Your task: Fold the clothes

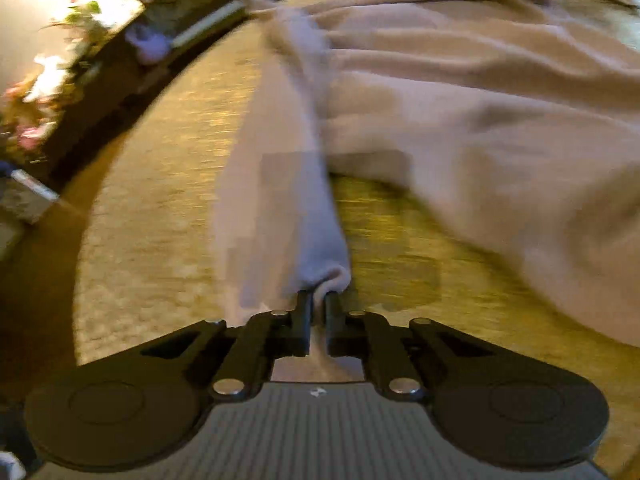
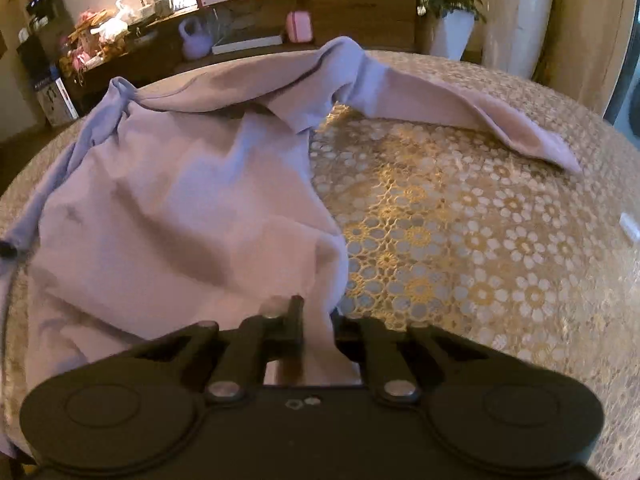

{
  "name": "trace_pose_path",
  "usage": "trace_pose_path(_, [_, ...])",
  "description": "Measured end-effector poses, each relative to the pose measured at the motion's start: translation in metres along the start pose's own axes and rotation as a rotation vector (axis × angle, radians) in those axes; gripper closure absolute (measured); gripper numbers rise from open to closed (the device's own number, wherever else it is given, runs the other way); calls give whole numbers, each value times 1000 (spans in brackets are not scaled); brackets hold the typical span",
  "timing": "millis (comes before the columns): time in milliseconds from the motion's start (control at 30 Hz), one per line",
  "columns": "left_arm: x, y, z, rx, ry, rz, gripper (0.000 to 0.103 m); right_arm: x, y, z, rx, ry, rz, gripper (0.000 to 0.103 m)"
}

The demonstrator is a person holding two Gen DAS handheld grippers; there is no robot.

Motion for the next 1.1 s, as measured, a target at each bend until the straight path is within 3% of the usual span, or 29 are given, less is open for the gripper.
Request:
trace_pose_path(200, [37,21,-63,-50,168,-21,98,-15,22,47,138,-124,106,0])
trace_pose_path(300, [49,42,-84,-81,186,-10,98,-21,27,85,223,-198,111,0])
trace_pose_path(400, [59,66,-90,-107,171,0,98,-22,25,118,283,-275,96,0])
trace_pose_path(533, [66,83,-86,-117,161,7,98,-14,15,117,285,-271,57,0])
trace_pose_path(733, [29,62,-97,-216,-9,13,97,-38,14,100,290,-242,83,0])
trace_pose_path(833, [-1,38,-97,-239,-90,18,85,-66,15,83,279,-236,106,0])
trace_pose_path(867, [-11,30,-96,-242,-110,22,73,-76,15,76,267,-235,117,0])
trace_pose_path(900, [-20,23,-93,-235,-106,45,52,-86,15,70,256,-234,129,0])
trace_pose_path(967, [-38,12,-85,-218,-90,96,23,-101,15,56,235,-225,142,0])
trace_pose_path(1100, [-50,-4,-76,-166,-88,149,23,-106,23,31,203,-193,151,0])
Point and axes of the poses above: each gripper's, at about its wrist camera, not at the fingertips, and x roughly the way its jaws point, z to its right, y to its top, the point moved 7 cm from there along x, roughly the way its jaws point, and after that the axes turned 2 degrees about -z, right-handed, at the moved point
